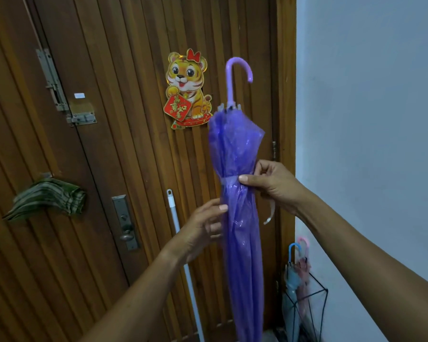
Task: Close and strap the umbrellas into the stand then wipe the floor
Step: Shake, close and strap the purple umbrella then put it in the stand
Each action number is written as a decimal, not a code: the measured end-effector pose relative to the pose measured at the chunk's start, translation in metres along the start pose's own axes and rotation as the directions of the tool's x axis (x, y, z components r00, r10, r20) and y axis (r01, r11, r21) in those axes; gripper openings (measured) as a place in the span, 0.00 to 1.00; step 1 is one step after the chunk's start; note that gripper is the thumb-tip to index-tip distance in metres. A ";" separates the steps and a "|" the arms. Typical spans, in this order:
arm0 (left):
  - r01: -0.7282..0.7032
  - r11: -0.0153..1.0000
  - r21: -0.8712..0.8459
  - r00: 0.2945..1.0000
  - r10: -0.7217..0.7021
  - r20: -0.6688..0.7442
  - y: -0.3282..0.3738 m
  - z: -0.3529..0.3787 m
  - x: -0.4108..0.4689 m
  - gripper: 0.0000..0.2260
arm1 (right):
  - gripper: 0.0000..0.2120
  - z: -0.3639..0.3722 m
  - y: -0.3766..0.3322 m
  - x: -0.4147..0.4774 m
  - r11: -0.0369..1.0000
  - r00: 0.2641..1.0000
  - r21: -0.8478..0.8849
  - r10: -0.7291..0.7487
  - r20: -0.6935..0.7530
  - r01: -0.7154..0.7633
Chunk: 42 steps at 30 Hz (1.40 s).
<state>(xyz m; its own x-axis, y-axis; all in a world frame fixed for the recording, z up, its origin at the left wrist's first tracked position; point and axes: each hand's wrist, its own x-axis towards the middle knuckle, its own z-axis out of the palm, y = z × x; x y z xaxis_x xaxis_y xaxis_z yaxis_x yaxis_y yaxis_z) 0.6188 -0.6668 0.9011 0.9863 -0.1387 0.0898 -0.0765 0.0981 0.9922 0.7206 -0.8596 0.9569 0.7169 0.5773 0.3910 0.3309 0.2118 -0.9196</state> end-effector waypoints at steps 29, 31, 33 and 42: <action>-0.121 0.991 0.065 0.848 0.137 -0.512 0.001 0.007 0.010 0.15 | 0.07 0.013 -0.030 -0.014 0.890 0.999 -0.455 0.029 -0.035 -0.042; -0.127 0.992 0.023 0.870 0.122 -0.478 0.003 0.009 0.007 0.17 | 0.08 0.012 -0.029 -0.014 0.893 0.999 -0.448 0.032 -0.033 -0.043; -0.127 0.991 -0.035 0.890 0.098 -0.445 0.005 0.010 0.005 0.21 | 0.09 0.009 -0.027 -0.014 0.897 0.999 -0.440 0.024 -0.038 -0.038; -0.039 0.956 -0.289 0.997 0.016 -0.080 0.008 0.019 -0.001 0.22 | 0.20 0.002 -0.020 -0.017 0.925 0.999 -0.377 0.046 -0.001 -0.043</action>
<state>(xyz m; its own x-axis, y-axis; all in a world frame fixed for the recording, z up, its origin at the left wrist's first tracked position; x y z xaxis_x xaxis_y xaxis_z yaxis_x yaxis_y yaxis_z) 0.6142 -0.6847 0.9109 0.9935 -0.0576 0.0983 -0.0688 0.3844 0.9206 0.7000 -0.8721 0.9683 0.7319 0.5860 0.3478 0.5065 -0.1263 -0.8530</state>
